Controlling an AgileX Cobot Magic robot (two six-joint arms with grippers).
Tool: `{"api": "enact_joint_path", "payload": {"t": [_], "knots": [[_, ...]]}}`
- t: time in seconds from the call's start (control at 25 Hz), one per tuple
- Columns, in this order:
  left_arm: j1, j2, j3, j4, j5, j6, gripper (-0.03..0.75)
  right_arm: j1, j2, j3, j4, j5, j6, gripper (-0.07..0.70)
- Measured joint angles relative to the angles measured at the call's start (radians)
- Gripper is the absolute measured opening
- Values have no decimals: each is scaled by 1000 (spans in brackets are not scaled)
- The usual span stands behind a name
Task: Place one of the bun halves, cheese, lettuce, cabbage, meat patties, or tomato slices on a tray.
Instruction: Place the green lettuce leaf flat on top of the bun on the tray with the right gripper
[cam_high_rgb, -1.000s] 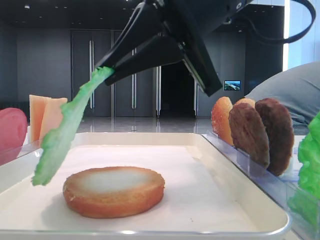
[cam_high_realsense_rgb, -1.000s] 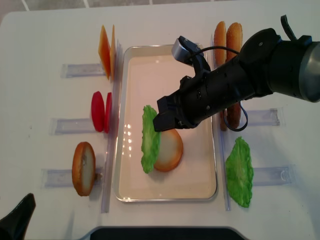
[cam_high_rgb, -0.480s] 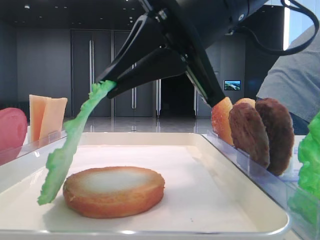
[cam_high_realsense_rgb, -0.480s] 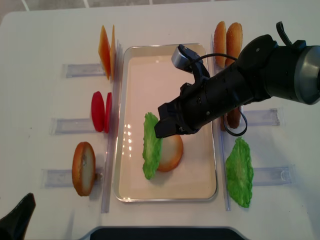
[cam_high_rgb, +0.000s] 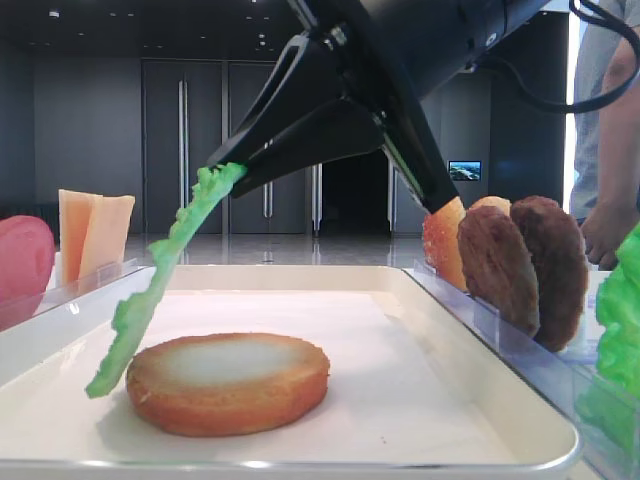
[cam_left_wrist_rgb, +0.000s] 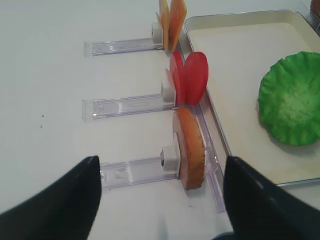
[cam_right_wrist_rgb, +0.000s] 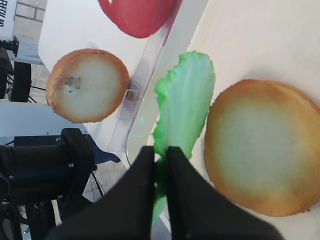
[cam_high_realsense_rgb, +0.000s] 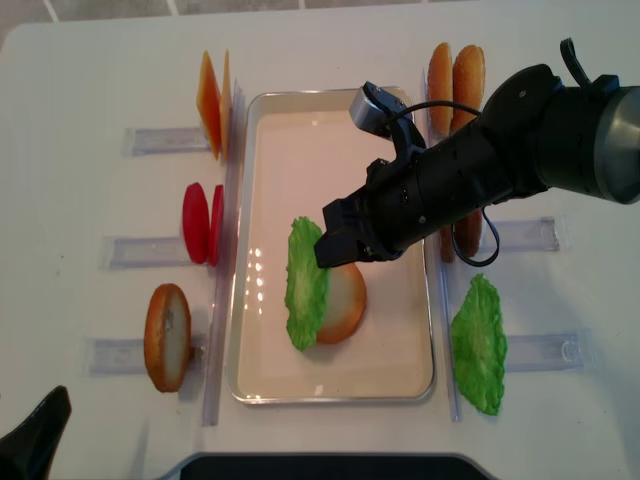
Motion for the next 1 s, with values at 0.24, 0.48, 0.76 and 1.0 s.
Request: {"api": "enact_joint_path", "payload": {"t": [0.24,0.48,0.76,1.0], "knots": [[0,0,0,0,0,0,580,0,0,0,-7,0,-7,65],[0,0,0,0,0,0,580,0,4,0,-47,-3,-9,65],[0,0,0,0,0,0,580,-1,6,0,-78,-15,-9,65],[0,0,0,0,0,0,580,-1,6,0,-78,-7,-9,65]]}}
